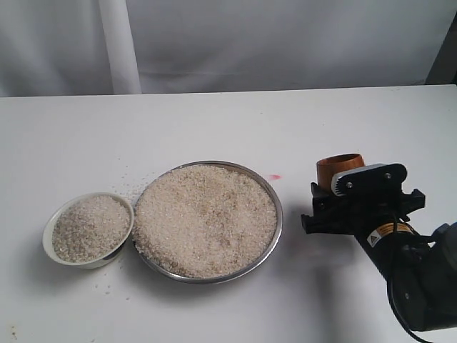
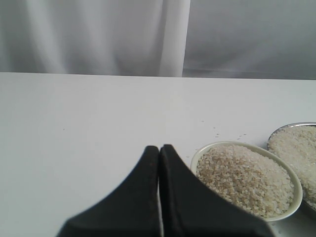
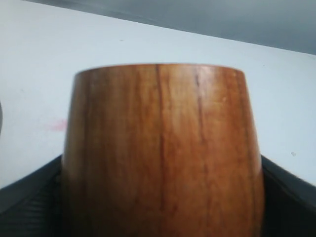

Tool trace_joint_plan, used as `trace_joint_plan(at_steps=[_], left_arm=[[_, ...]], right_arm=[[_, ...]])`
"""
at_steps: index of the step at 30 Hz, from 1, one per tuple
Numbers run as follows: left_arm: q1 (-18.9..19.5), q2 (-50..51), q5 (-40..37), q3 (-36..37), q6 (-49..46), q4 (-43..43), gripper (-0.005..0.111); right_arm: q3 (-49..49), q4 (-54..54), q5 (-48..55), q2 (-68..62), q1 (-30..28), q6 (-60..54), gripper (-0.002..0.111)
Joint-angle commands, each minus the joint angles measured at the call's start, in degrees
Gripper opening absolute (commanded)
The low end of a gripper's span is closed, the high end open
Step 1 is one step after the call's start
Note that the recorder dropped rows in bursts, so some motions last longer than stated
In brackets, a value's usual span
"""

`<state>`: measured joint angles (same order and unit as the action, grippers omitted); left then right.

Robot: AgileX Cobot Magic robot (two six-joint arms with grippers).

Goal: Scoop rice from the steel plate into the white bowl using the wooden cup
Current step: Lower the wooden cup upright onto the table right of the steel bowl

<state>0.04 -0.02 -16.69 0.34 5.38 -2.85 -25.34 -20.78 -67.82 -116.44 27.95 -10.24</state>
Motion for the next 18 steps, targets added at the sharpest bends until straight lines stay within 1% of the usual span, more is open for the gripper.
trace_joint_plan(at_steps=[1, 11, 18], left_arm=[[-0.3, 0.0, 0.4, -0.3, 0.1, 0.3, 0.000], [-0.3, 0.0, 0.4, -0.3, 0.1, 0.3, 0.000], [-0.3, 0.0, 0.4, -0.3, 0.1, 0.3, 0.000]], right_arm=[[-0.1, 0.0, 3.2, 0.0, 0.0, -2.4, 0.000], [-0.1, 0.0, 8.1, 0.0, 0.0, -3.5, 0.000], [-0.1, 0.5, 8.9, 0.0, 0.0, -3.5, 0.000]])
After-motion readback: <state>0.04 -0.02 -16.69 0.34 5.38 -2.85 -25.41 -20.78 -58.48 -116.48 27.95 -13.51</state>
